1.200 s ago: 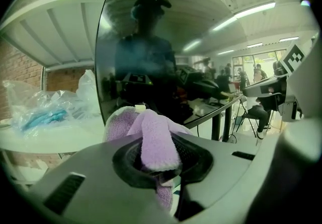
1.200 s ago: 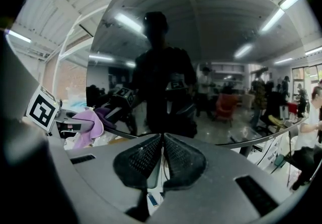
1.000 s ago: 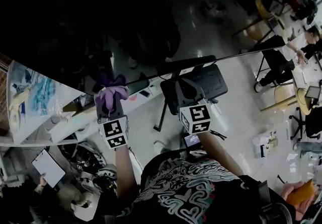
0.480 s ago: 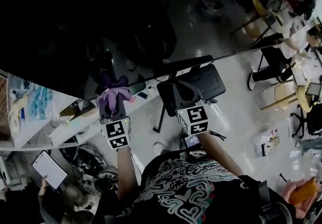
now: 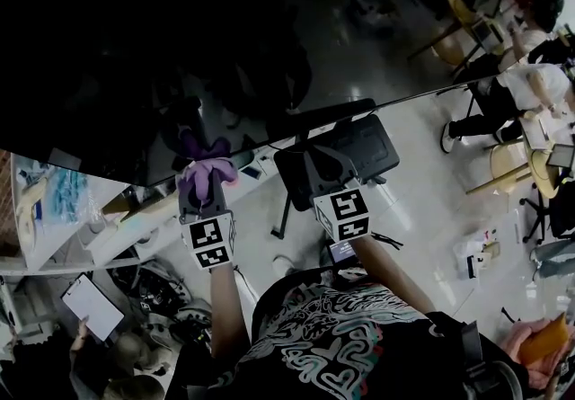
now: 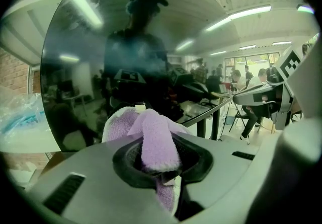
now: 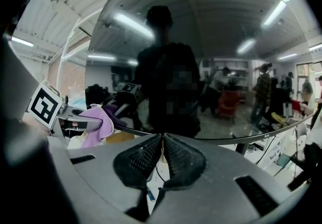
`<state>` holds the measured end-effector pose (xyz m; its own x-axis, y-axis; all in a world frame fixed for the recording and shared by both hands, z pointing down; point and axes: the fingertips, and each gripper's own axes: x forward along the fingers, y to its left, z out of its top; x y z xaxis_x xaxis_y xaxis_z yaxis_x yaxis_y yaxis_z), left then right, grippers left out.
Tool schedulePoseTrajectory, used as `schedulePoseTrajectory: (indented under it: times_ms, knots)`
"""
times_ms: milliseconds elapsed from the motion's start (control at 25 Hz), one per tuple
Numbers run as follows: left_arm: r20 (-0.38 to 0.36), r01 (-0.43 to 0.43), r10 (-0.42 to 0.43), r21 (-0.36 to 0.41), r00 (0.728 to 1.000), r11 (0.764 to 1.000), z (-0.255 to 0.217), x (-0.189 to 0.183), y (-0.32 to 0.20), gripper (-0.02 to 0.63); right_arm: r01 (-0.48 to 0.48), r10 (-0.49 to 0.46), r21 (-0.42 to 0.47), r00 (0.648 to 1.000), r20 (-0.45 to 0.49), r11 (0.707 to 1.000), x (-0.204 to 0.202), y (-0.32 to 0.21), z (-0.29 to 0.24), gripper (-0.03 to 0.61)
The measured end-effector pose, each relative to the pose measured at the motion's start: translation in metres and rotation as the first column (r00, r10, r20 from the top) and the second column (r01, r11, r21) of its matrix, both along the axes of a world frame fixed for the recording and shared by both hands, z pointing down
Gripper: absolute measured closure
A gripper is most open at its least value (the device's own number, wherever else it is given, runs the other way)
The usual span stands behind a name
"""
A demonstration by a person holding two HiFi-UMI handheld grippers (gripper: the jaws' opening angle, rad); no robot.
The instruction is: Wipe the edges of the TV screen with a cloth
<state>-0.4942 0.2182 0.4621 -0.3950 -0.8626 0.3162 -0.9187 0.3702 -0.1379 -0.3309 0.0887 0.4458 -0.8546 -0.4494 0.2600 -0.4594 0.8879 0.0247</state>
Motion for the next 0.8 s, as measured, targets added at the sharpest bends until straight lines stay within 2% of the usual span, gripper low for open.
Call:
schedulePoseTrajectory:
  times_ms: [560,800]
  knots:
    - [-0.013,-0.023,0.022,-0.007,1.0,1.0,0.0,0.021,-0.022,0.548,0.027,-0.027,0.0,1.0,0.0,1.0,0.004,-0.017,0.001,0.543]
    - [-0.025,-0.021,0.021,-0.011,0.999,1.0,0.001,0.029,-0.027,0.548,0.068,-0.068,-0.013,0.998,-0.006,0.998,0.006,-0.014,0.002,0.543]
